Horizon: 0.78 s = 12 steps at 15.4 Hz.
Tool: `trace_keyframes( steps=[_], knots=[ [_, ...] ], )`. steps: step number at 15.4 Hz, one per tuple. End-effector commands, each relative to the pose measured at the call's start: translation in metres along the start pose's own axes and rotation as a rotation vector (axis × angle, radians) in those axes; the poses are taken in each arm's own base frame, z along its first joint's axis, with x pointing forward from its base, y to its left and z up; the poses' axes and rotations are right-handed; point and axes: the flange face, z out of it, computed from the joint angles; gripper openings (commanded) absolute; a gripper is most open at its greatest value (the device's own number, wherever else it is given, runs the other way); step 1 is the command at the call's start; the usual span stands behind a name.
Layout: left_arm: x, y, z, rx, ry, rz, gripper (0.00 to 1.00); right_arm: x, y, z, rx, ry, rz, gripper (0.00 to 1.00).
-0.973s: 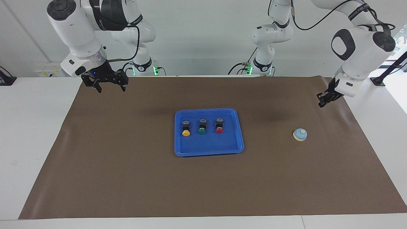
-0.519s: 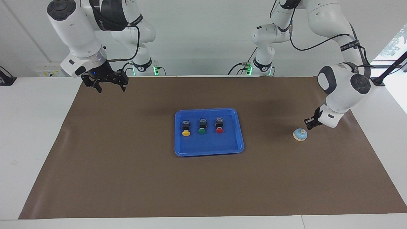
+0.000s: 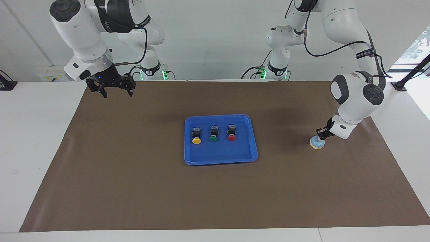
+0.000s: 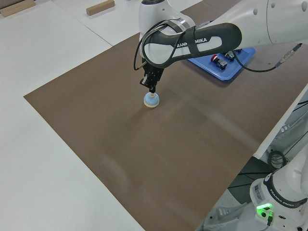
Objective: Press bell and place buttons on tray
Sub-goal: 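Lower the left gripper onto the bell and press it again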
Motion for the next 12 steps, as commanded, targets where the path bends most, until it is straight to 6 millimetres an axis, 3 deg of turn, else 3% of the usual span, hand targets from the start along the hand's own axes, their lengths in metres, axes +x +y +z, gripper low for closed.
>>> trace_keyframes(
  steps=[1, 4, 10, 12],
  knots=[
    [-0.008, -0.002, 0.027, 0.007, 0.021, 0.007, 0.0, -0.006, 0.005, -0.003, -0.009, -0.006, -0.008, 1.0],
    [-0.01, -0.005, 0.03, 0.006, 0.017, 0.002, 0.0, -0.006, 0.005, -0.003, -0.009, -0.006, -0.008, 1.0],
    [0.003, -0.003, -0.054, 0.009, -0.038, 0.003, 0.03, -0.006, 0.005, -0.003, -0.009, -0.006, -0.008, 1.0],
    [-0.006, -0.001, -0.086, 0.008, -0.038, 0.0, 0.51, -0.006, 0.005, -0.003, -0.009, -0.006, -0.009, 1.0]
  ],
)
